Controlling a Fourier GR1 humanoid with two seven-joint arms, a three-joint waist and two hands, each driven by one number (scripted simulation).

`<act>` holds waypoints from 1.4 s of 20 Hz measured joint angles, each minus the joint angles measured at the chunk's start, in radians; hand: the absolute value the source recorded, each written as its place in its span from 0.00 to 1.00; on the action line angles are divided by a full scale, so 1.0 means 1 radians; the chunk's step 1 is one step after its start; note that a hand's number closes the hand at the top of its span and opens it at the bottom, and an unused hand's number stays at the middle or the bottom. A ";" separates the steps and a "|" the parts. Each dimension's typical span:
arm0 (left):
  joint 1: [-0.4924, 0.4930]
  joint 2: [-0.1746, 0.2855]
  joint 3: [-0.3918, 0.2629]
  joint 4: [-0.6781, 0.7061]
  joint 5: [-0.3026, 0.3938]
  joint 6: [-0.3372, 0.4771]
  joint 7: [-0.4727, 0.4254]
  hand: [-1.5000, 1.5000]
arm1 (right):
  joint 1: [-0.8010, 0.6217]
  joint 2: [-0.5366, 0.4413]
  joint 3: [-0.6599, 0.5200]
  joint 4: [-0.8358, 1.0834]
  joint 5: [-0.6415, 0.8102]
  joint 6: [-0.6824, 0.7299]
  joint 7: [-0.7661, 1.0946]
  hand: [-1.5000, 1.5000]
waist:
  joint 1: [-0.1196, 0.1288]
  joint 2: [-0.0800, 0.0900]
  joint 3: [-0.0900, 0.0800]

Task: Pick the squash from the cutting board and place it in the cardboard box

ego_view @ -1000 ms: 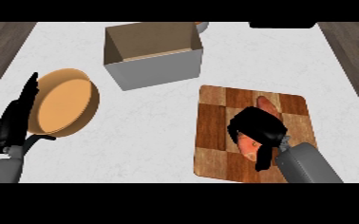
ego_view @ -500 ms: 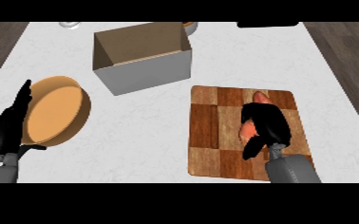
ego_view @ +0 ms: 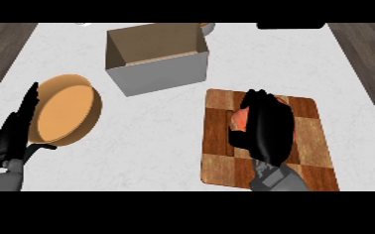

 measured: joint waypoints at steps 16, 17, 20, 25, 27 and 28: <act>-0.057 -0.010 -0.007 -0.019 -0.011 -0.037 0.027 0.50 | -0.641 0.004 0.034 0.340 -0.286 -0.123 0.210 1.00 | 0.056 0.019 0.003; -0.055 -0.018 -0.015 -0.023 -0.018 -0.032 0.024 0.50 | -0.676 0.004 0.019 0.384 -0.305 -0.149 0.206 1.00 | 0.059 0.020 0.003; -0.067 -0.018 -0.013 -0.012 -0.019 -0.037 0.020 0.50 | -0.757 0.004 -0.019 0.499 -0.377 -0.222 0.199 1.00 | 0.067 0.023 0.003; -0.077 -0.035 -0.027 -0.013 -0.033 -0.028 0.018 0.50 | -0.891 0.005 -0.098 0.721 -0.485 -0.342 0.156 1.00 | 0.081 0.029 0.002; -0.090 -0.031 -0.026 -0.014 -0.034 -0.033 0.029 0.50 | -0.929 0.005 -0.126 0.813 -0.521 -0.395 0.126 1.00 | 0.086 0.031 0.002; -0.089 -0.035 -0.030 -0.018 -0.036 -0.032 0.029 0.50 | -0.943 0.006 -0.133 0.859 -0.538 -0.421 0.114 1.00 | 0.092 0.033 0.002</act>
